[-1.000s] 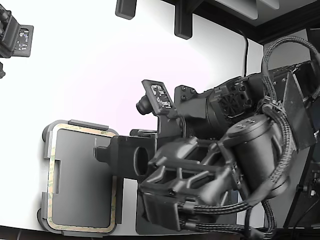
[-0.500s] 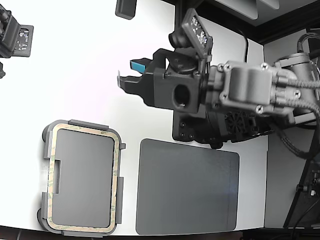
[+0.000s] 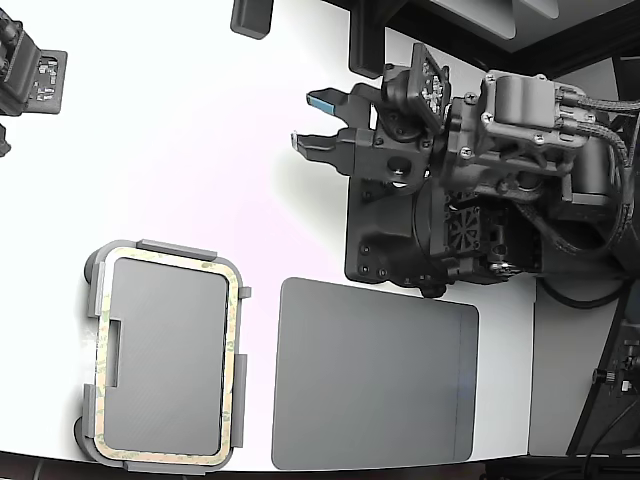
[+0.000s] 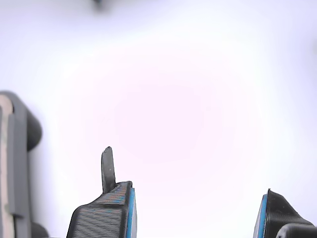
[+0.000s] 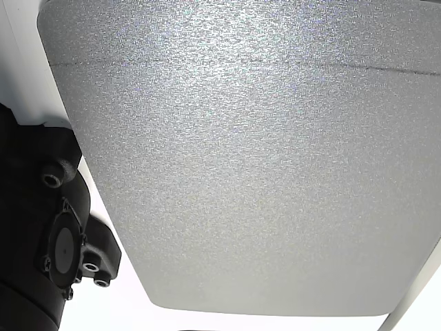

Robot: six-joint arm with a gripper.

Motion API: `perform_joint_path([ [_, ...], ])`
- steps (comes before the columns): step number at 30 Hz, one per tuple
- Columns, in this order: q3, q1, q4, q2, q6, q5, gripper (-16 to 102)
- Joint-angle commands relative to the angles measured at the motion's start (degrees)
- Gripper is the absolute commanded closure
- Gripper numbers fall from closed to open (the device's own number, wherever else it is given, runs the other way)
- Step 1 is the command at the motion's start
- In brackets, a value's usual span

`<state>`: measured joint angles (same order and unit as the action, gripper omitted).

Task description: Grab top frame and put it into gray box.

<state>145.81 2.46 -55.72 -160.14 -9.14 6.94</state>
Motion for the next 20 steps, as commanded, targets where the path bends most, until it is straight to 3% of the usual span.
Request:
perform_joint_path([
  [1, 5.3, 1.0, 0.4, -9.1, 1.1, -0.5, -14],
  [4, 5.4, 0.6, 0.5, -9.1, 2.9, -2.8, -14],
  [20, 5.4, 0.6, 0.4, -9.1, 2.8, -2.6, -14],
])
